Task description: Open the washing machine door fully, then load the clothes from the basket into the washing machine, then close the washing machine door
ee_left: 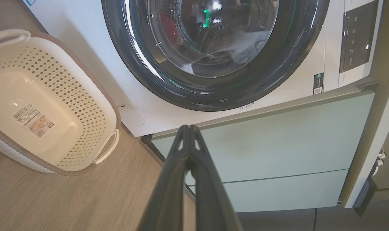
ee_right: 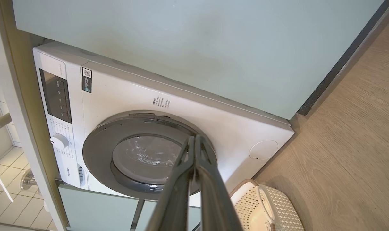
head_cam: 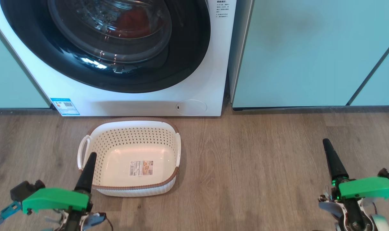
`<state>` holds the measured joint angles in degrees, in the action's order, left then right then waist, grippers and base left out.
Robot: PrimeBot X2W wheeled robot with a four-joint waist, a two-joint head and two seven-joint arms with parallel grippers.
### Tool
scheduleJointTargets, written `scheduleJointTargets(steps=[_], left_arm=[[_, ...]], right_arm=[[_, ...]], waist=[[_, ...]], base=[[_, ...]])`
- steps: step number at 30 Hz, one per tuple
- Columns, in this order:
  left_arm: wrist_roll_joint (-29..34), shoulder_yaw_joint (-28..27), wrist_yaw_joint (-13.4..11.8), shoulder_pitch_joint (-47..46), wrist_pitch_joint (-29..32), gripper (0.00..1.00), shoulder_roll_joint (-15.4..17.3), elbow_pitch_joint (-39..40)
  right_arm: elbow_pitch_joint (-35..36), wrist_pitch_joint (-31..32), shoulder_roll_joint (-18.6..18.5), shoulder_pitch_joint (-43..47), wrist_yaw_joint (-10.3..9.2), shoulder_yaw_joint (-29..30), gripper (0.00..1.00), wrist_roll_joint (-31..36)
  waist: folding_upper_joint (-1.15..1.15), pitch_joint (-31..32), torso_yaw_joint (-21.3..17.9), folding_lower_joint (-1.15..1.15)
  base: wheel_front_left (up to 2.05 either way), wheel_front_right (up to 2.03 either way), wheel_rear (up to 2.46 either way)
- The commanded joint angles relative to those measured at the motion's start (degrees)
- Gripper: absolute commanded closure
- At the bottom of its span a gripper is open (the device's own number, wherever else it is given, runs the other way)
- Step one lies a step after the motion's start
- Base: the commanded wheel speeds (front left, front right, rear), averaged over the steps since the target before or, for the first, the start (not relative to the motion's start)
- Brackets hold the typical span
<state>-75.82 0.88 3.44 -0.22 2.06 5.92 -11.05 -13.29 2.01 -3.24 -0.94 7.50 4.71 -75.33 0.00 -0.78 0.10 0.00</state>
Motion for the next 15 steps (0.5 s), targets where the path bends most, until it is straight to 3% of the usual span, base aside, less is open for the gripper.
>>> scheduleJointTargets(steps=[1, 15], left_arm=[[-1.59, -2.20, 0.78, -3.12, 0.30, 1.00, 0.28, 1.22], [-10.04, -4.04, 2.49, -4.54, 1.75, 1.00, -0.82, -0.95]], right_arm=[[1.58, 0.39, -0.87, -3.52, -0.01, -0.74, 1.00, -1.61], [0.42, 1.85, -0.84, -4.34, -0.01, -0.25, 1.00, -10.27]], waist=[[0.00, 0.02, 0.00, 0.00], [0.00, 0.32, -0.05, 0.00]], base=[[0.00, 0.00, 0.00], [0.00, 0.00, 0.00]])
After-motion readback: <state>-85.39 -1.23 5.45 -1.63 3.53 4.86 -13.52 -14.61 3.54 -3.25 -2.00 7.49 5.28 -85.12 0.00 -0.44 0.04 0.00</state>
